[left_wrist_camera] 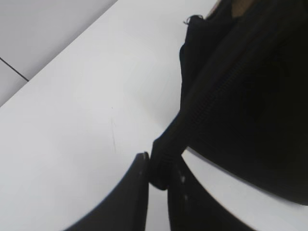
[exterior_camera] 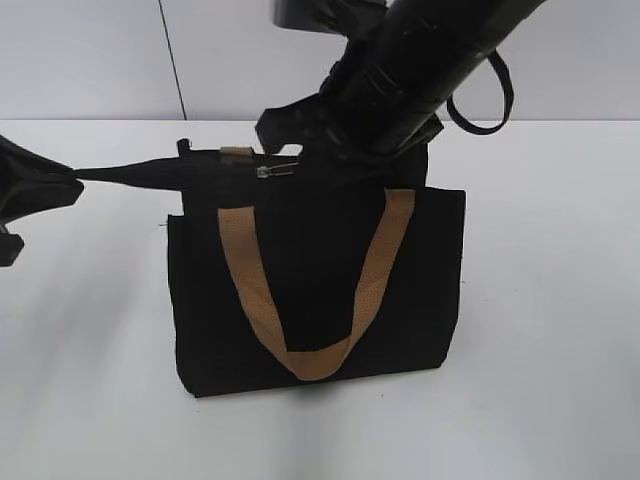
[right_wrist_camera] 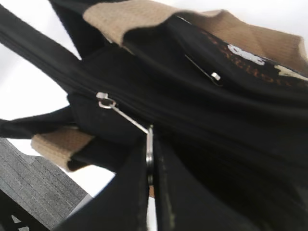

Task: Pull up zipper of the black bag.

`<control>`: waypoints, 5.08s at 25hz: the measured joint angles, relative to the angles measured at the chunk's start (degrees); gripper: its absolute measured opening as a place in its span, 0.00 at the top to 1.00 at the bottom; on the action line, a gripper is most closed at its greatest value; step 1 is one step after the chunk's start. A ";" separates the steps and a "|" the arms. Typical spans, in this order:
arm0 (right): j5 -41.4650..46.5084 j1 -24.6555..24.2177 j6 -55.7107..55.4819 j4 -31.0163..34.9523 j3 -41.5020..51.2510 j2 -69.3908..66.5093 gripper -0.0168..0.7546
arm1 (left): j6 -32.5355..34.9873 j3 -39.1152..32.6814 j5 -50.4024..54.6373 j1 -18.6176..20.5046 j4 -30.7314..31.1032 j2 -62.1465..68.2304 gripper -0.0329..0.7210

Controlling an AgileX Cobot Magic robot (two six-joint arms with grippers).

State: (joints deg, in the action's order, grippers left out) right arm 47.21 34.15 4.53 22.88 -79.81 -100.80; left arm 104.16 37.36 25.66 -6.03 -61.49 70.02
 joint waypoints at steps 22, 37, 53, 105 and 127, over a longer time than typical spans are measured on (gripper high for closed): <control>14.34 -9.48 0.75 -16.26 0.00 5.55 0.98 | -6.07 0.00 0.97 -0.05 5.66 0.00 0.86; 16.35 -9.85 3.46 -18.11 -0.11 8.33 0.43 | -11.51 0.00 8.57 0.20 5.99 0.00 0.71; 16.42 -10.18 -1.23 -30.95 -0.11 19.36 0.39 | -81.39 7.07 13.03 0.20 41.20 -6.28 0.34; 13.60 -44.89 18.92 -4.13 50.69 81.95 0.39 | -93.15 -5.85 28.68 0.20 52.50 -52.33 0.38; 17.06 -42.89 17.72 -9.41 51.80 96.66 0.42 | -93.56 -6.95 35.28 0.20 48.89 -68.84 0.39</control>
State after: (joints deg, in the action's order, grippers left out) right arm 64.27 -8.73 22.24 13.47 -28.02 -4.14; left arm 10.60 30.40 60.95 -5.83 -12.60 1.18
